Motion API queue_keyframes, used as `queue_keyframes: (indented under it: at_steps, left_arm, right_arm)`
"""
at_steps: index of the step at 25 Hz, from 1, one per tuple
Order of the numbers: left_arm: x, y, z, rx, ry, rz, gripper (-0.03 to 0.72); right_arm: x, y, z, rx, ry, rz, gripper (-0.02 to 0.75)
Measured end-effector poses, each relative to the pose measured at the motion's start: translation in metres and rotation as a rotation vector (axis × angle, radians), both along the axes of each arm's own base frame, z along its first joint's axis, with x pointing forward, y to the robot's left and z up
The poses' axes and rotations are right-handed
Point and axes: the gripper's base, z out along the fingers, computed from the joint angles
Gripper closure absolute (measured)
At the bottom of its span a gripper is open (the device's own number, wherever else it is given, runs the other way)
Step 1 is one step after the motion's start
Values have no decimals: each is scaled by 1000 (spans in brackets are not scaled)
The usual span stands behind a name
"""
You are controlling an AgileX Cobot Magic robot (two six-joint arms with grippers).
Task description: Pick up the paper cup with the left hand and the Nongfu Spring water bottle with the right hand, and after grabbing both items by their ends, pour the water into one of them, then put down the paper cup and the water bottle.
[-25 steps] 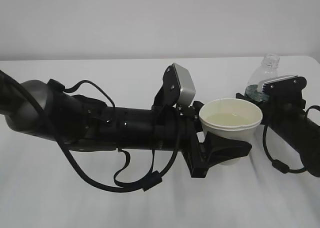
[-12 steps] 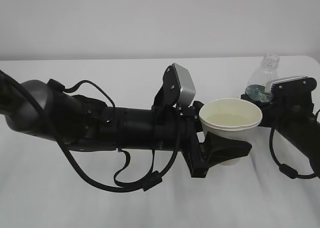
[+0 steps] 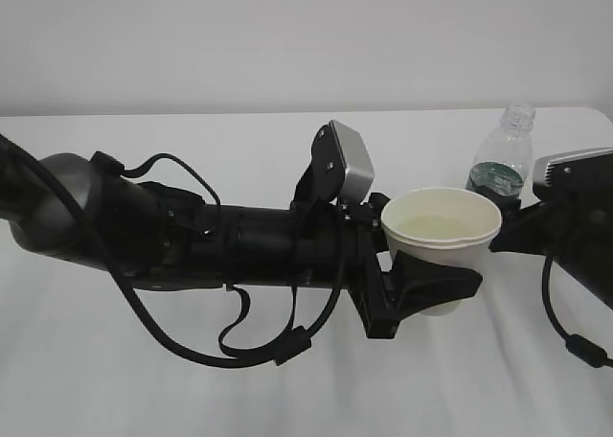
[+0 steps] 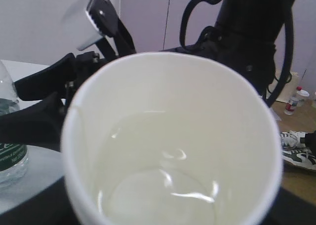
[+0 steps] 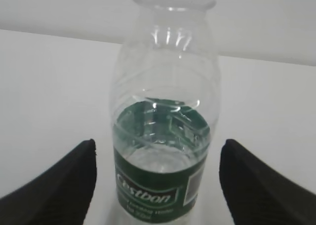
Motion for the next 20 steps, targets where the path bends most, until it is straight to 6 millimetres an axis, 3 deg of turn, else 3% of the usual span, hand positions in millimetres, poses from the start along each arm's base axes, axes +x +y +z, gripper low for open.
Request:
queue_keyframes:
  at_steps: [20]
  left_arm:
    - [2,0,3,-39,18,23,225]
  right_arm:
    - [-75,-7,45,5,-53,0,150]
